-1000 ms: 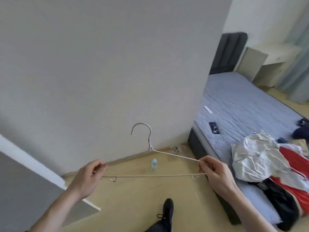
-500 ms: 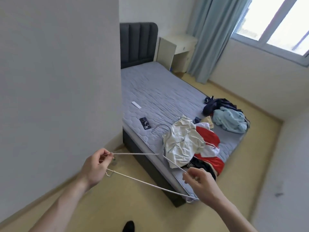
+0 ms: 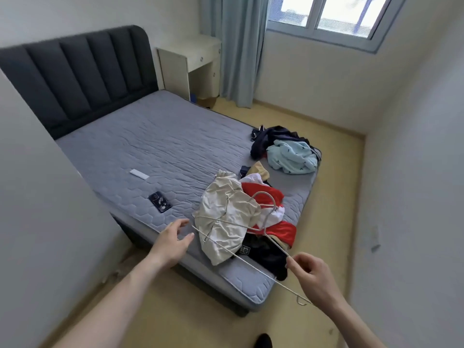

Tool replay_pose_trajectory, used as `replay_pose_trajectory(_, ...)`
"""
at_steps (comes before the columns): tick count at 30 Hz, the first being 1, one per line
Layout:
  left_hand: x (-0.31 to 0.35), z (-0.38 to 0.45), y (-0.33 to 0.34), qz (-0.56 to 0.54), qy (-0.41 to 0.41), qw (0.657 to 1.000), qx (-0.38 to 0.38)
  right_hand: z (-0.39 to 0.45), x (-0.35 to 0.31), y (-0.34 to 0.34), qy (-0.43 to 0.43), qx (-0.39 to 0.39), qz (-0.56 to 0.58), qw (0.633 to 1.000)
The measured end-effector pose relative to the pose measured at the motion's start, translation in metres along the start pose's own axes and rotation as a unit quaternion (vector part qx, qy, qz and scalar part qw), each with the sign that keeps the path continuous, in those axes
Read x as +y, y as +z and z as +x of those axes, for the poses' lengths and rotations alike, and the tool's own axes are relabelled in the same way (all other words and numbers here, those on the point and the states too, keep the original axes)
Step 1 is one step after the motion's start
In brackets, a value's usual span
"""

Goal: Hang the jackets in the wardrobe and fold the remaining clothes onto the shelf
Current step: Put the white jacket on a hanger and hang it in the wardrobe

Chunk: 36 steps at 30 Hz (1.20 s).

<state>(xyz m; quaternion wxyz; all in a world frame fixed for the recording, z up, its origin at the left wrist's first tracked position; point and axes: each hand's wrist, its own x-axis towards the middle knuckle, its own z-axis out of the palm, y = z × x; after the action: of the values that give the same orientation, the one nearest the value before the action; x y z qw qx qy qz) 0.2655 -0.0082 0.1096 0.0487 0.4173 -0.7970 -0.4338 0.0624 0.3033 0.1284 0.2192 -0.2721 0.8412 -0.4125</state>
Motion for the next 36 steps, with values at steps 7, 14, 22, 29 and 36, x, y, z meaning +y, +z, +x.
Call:
replay_pose_trajectory(7, 0.055, 0.048, 0.084, 0.046, -0.051, 0.996, -0.062, 0.098, 0.048, -0.058, 0.017, -0.022, 0.003, 1.000)
replay_pose_trajectory(14, 0.075, 0.111, 0.110, 0.051, -0.104, 0.988, -0.101, 0.174, 0.079, -0.082, 0.060, -0.025, -0.001, 0.998)
replay_pose_trajectory(22, 0.039, 0.261, 0.133, 0.146, -0.183, 0.958, -0.165, 0.248, 0.102, -0.065, 0.139, 0.013, 0.012, 0.990)
replay_pose_trajectory(29, -0.042, 0.386, 0.218, 0.163, -0.227, 0.939, -0.201, 0.319, 0.149, 0.001, 0.198, 0.025, 0.044, 0.979)
replay_pose_trajectory(36, -0.174, 0.426, 0.316, 0.133, -0.362, 0.907, -0.168, 0.363, 0.229, 0.083, 0.237, 0.027, 0.082, 0.968)
